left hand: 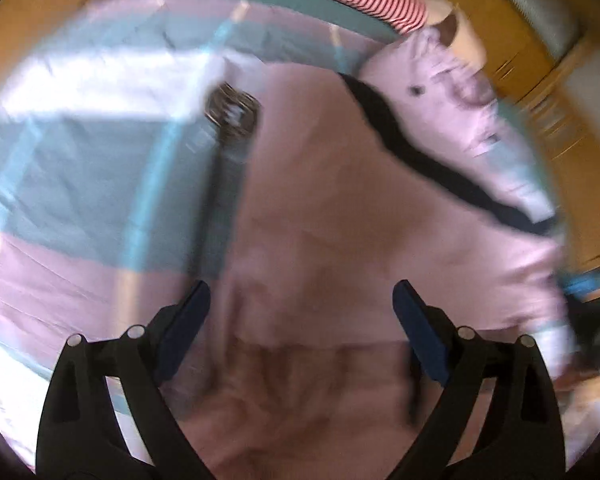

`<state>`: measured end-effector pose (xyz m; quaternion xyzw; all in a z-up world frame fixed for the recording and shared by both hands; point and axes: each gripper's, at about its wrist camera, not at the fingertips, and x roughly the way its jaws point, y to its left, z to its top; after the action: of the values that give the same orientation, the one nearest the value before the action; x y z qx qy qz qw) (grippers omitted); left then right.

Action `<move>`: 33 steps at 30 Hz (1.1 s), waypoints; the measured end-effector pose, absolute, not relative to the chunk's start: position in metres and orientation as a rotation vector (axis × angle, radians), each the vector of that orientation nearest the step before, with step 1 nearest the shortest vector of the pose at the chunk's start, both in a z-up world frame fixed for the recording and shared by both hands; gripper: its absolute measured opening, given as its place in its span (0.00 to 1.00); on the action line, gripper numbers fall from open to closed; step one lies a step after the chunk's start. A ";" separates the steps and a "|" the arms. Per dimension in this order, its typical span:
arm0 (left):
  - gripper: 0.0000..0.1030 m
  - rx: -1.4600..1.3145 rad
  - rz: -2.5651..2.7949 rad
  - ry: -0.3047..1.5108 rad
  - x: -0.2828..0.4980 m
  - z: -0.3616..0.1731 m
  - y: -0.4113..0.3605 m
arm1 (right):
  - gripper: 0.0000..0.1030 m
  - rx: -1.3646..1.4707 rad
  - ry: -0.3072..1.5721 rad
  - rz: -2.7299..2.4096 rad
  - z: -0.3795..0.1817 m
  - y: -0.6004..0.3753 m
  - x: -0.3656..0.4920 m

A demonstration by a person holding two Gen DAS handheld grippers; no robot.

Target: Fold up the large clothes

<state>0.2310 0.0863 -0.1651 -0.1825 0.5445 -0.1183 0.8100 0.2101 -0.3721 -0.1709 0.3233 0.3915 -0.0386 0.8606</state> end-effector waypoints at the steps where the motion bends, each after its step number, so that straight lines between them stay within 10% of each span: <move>1: 0.93 -0.498 -0.318 1.182 0.232 -0.167 0.098 | 0.09 0.679 0.821 -0.078 -0.171 -0.372 0.210; 33: 0.98 -0.778 -0.540 1.357 0.240 -0.212 0.054 | 0.09 0.676 0.787 -0.043 -0.159 -0.373 0.195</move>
<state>0.2395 0.0544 -0.2119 -0.3462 0.6037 -0.2401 0.6768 0.1952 -0.3732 -0.1593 0.3229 0.3761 -0.0205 0.8683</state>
